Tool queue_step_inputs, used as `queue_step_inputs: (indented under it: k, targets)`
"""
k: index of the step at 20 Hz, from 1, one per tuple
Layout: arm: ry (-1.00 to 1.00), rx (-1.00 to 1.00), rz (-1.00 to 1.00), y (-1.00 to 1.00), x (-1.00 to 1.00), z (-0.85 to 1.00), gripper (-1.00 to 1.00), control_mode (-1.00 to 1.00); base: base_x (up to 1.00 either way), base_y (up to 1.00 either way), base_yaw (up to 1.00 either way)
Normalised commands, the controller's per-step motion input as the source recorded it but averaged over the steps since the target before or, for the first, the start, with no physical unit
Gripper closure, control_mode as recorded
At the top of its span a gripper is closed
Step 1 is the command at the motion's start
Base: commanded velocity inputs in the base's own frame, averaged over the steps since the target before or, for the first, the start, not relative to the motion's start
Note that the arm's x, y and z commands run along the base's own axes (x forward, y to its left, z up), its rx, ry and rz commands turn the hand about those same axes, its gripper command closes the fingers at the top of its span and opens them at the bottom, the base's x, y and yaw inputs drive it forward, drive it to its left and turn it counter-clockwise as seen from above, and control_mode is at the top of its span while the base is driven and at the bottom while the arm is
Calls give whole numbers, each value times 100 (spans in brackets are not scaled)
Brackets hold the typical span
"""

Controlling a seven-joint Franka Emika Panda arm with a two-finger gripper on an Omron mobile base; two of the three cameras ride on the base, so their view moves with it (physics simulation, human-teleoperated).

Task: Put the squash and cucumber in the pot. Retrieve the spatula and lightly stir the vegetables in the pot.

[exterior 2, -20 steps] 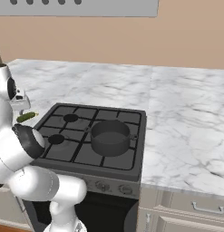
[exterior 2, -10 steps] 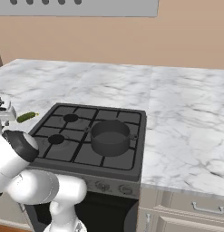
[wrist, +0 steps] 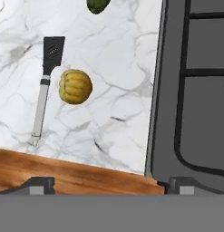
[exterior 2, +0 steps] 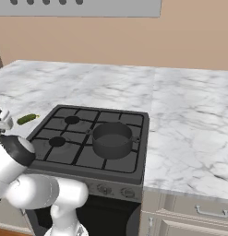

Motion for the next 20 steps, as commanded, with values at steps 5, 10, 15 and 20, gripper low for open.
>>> queue_step_inputs:
  k: [5, 10, 15, 20]
  targets:
    - [0, 0, -5, 52, 33, -31, -100, -100, 0, 0, 0]
    - [0, 0, 0, 18, 6, -11, -100, -100, 0, 0, 0]
    - [0, 0, 0, 18, 44, -20, -100, -100, 0, 0, 0]
    - [0, 0, 0, 36, 49, -17, -100, -100, 0, 0, 0]
